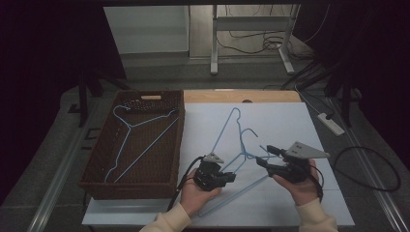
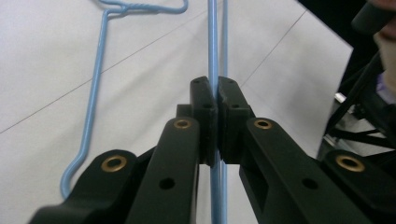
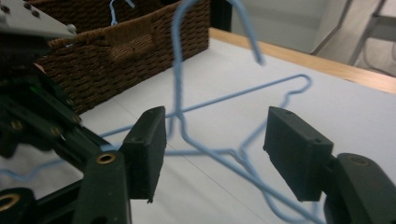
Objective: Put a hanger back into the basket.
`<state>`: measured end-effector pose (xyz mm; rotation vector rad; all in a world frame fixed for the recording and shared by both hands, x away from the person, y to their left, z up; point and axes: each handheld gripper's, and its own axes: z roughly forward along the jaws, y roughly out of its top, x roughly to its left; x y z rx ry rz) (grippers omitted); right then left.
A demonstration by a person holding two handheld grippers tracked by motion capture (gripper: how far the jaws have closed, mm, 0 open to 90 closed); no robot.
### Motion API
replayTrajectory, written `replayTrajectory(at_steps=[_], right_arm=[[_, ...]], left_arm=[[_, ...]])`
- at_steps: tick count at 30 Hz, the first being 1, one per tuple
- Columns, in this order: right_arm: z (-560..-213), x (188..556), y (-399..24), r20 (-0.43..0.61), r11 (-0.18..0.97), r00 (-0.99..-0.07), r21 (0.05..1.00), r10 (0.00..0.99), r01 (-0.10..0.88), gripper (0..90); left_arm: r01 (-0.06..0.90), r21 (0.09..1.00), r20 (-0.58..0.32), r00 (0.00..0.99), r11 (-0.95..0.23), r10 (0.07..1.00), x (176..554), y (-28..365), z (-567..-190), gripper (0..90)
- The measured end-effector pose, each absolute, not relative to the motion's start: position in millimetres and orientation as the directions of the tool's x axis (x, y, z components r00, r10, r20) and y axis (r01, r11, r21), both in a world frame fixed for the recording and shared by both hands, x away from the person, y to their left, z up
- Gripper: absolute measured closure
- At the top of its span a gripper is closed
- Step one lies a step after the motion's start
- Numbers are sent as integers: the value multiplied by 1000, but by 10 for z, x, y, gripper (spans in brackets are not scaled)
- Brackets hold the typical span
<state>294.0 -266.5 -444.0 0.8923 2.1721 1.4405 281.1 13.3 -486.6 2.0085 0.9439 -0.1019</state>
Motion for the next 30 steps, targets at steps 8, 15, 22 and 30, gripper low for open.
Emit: replayTrajectory(at_steps=[8, 15, 22, 30], right_arm=[[-4532, 2761, -3050, 83, 200, -700, 928, 710, 313, 360], [-4613, 2746, -3185, 66, 218, -665, 917, 744, 334, 352], [-4723, 2812, -3241, 69, 232, -641, 898, 764, 374, 352], [-4798, 2862, -3249, 59, 254, -633, 884, 772, 392, 352]], left_arm=[[649, 708, -421, 705, -278, 571, 2788, 179, -4752, 863], [653, 715, -442, 700, -250, 561, 2798, 250, -4701, 863], [635, 738, -441, 711, -230, 548, 2773, 329, -4569, 863], [610, 763, -428, 725, -214, 539, 2751, 475, -4371, 863]])
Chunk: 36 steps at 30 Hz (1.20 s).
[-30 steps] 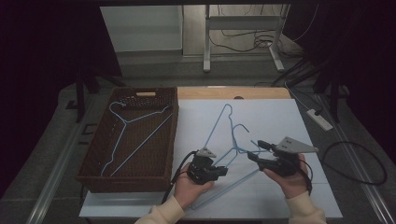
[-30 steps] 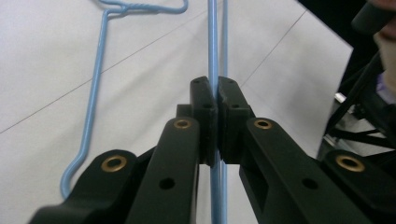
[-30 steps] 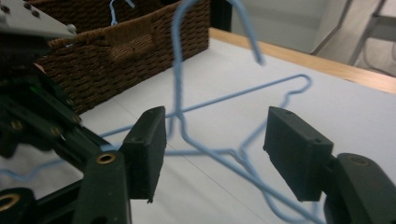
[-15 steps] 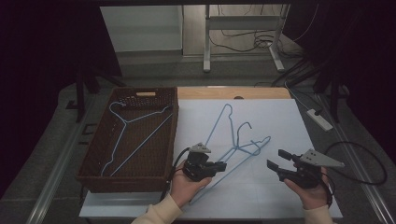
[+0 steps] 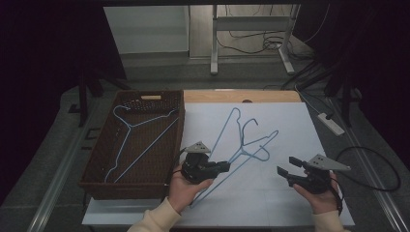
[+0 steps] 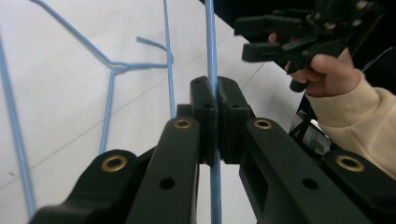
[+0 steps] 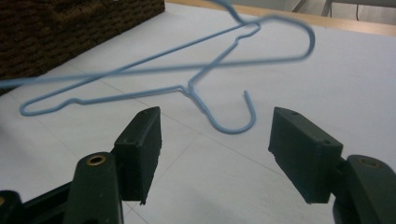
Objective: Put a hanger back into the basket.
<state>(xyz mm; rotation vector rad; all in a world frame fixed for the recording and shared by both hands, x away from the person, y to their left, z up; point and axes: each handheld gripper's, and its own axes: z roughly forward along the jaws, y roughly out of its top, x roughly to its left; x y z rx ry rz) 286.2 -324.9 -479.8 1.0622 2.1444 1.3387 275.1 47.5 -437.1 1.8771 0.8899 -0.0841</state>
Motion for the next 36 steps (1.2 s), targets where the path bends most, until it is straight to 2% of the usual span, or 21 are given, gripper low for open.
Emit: replayTrajectory(at_steps=[24, 36], right_arm=[[-4852, 2901, -3250, 34, 282, -626, 873, 779, 398, 344], [-4861, 2908, -3259, 35, 283, -623, 870, 781, 403, 345]], left_arm=[[563, 821, -423, 711, -94, 562, 2786, 1270, -3854, 863], [512, 857, -361, 675, -57, 643, 2792, 1811, -3720, 863]])
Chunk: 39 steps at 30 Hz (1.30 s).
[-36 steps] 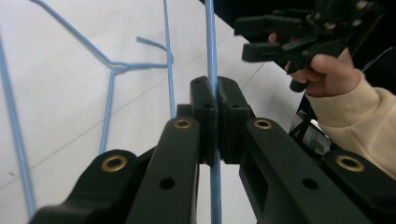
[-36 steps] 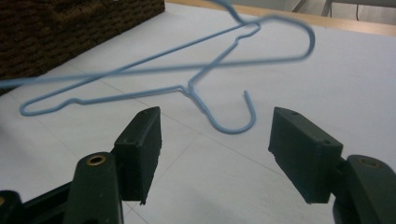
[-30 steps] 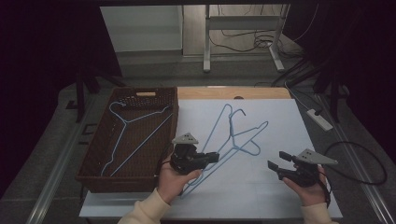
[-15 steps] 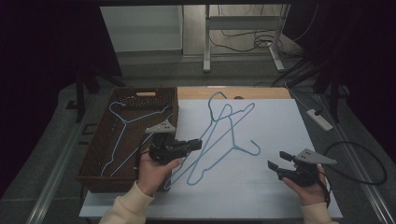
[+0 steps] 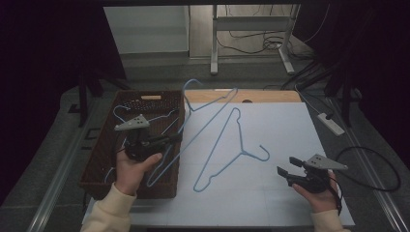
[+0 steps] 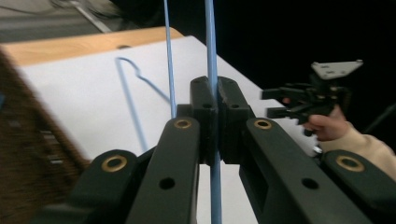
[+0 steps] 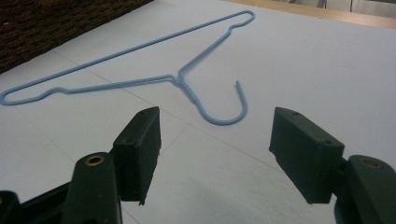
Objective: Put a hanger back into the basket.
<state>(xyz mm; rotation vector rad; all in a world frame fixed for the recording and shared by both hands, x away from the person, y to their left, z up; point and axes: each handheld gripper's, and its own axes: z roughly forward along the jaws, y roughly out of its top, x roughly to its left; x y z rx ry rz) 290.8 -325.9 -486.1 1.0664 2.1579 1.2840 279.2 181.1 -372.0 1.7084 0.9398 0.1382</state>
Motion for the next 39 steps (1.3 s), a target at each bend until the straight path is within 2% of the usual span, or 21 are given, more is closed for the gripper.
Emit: replayTrajectory(at_steps=[8, 18, 39], right_arm=[[-4864, 2912, -3254, 33, 285, -624, 870, 781, 402, 345], [-4869, 2914, -3254, 32, 286, -621, 868, 783, 406, 346], [-4874, 2913, -3244, 29, 290, -620, 866, 784, 407, 346]], left_arm=[[513, 858, -350, 618, -23, 704, 2814, 2243, -3712, 863], [529, 848, -336, 557, -13, 760, 2845, 2647, -3878, 863], [548, 837, -327, 524, -17, 786, 2875, 2973, -3994, 863]])
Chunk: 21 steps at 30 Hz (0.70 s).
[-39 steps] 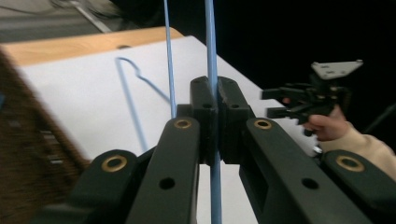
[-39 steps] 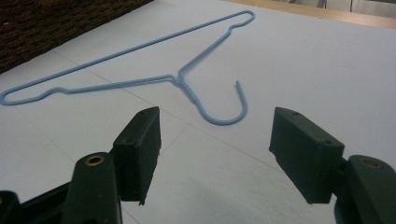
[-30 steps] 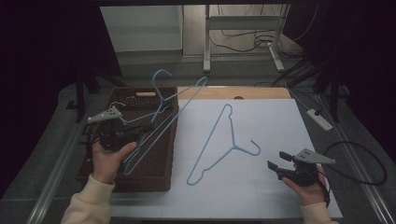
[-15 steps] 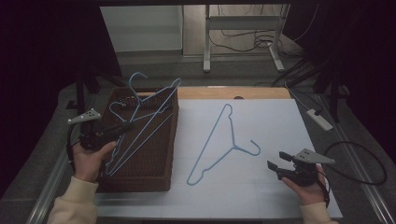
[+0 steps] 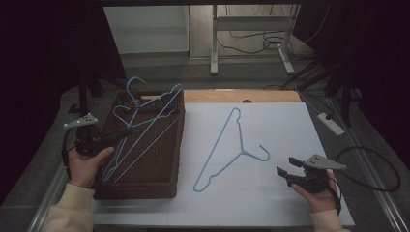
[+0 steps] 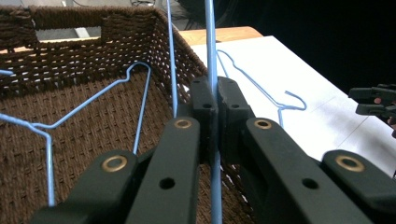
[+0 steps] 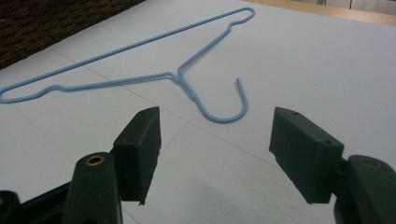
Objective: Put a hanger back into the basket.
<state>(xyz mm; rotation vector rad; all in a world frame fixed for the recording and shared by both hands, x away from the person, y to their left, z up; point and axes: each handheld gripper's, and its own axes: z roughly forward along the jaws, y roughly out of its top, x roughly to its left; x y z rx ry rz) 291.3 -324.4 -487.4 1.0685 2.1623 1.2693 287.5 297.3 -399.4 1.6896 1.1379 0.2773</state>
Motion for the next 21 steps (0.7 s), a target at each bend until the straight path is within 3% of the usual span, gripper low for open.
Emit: replayTrajectory(at_steps=[21], right_arm=[[-4877, 2915, -3241, 25, 294, -618, 864, 786, 408, 346]], left_arm=[[632, 770, -321, 506, -90, 801, 3007, 3018, -4250, 863]])
